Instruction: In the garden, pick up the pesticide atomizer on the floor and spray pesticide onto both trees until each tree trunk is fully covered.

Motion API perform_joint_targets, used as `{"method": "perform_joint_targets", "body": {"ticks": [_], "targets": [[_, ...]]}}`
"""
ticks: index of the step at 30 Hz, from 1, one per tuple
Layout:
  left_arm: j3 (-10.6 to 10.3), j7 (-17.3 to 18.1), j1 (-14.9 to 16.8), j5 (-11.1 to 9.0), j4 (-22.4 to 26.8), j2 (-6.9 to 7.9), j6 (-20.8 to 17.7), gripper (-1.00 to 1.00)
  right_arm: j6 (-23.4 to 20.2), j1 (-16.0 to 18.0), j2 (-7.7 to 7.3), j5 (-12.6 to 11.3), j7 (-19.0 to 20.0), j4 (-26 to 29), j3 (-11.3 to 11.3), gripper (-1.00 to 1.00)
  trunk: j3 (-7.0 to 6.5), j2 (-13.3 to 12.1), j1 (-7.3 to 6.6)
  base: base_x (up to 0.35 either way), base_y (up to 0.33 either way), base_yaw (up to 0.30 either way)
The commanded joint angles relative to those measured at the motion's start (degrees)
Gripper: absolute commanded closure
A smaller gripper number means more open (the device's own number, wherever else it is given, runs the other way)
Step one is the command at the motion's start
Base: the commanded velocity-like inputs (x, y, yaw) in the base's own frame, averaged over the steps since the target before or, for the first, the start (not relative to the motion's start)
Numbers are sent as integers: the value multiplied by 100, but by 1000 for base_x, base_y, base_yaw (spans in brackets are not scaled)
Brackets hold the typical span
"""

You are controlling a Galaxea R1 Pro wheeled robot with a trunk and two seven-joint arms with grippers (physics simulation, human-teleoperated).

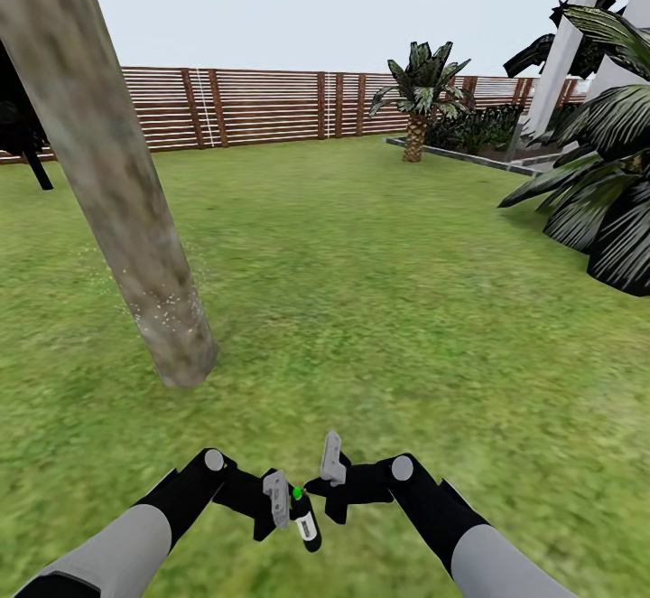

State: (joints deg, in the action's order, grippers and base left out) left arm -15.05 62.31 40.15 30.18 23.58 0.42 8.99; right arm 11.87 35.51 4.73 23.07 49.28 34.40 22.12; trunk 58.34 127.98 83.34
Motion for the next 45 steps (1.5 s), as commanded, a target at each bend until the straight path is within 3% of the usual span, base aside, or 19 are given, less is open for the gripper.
{"method": "perform_joint_targets", "body": {"ticks": [1, 11, 24, 25, 27, 30, 31, 34, 36, 38, 39, 40, 41, 42, 43, 45], "targets": [[-6, 2, 2, 23, 7, 2, 62, 100, 35, 3, 1, 57, 3, 5, -6, 100, 5, 2, -1, 0, 0, 0], [-6, 9, 2, -98, 6, 2, 226, 100, 35, 3, 1, 57, 3, 5, -6, 100, 5, 2, -1, 0, 0, 0], [-12, 9, -13, -101, -7, 39, 235, 100, 35, 3, -7, 57, 3, 10, -6, 100, 5, 2, -1, 0, 0, 0], [-10, 4, -43, -65, -36, 144, 240, 100, 32, 0, -7, 57, 3, 13, -6, 100, 5, 2, -1, 0, 0, 0], [-28, -13, -66, -39, -77, 513, 239, 100, 30, 5, -7, 57, 3, 14, -6, 100, 5, 2, -1, 0, 0, 0], [-33, -30, -97, -44, -118, 1246, 241, 100, 27, 2, -7, 57, 3, 9, 0, 100, 5, 2, -1, 0, 0, 0], [-31, -38, -127, -42, -128, 1470, 233, 100, 29, 3, -38, 57, 3, 1, 3, -100, 5, 2, -1, 0, 0, 0], [-8, -184, -447, -37, -165, 1805, 172, 100, 47, 3, -307, 49, -19, -16, -11, -100, 5, 2, -1, 0, 0, 0], [54, -641, -533, -71, -204, 1848, 142, 100, 51, 1, -532, 46, -229, -87, -26, -100, 5, 2, -1, 0, 0, 0], [339, -1473, -569, -179, -423, 1840, 121, 100, 58, -6, -851, 21, -825, -407, -30, -100, 5, 2, -1, 0, 0, 0], [698, -2257, -584, -354, -807, 1795, 116, 100, 64, -8, -1066, 1, -1425, -891, -32, -100, 5, 2, -1, 0, 0, 0], [1055, -2972, -588, -572, -1166, 1742, 115, 100, 69, -9, -1150, -13, -1937, -1357, -42, -100, 5, 2, -1, 0, 0, 0], [1279, -3436, -591, -736, -1383, 1707, 119, 100, 72, -9, -1177, -51, -2288, -1660, -75, -100, 5, 2, -1, 0, 0, 0], [1695, -4611, -600, -1237, -1962, 1633, 165, 100, 77, -18, -1185, -419, -3489, -2548, -356, -100, 5, 2, -1, 0, 0, 0], [1779, -4950, -623, -1442, -2161, 1615, 183, 100, 82, -23, -1182, -650, -3983, -2824, -503, -100, 5, 2, -1, 0, 0, 0], [1898, -5572, -868, -2226, -2460, 1592, 356, 100, 217, -270, -1178, -1424, -5175, -3155, -807, -100, 5, 2, -1, 0, 0, 0]]}}
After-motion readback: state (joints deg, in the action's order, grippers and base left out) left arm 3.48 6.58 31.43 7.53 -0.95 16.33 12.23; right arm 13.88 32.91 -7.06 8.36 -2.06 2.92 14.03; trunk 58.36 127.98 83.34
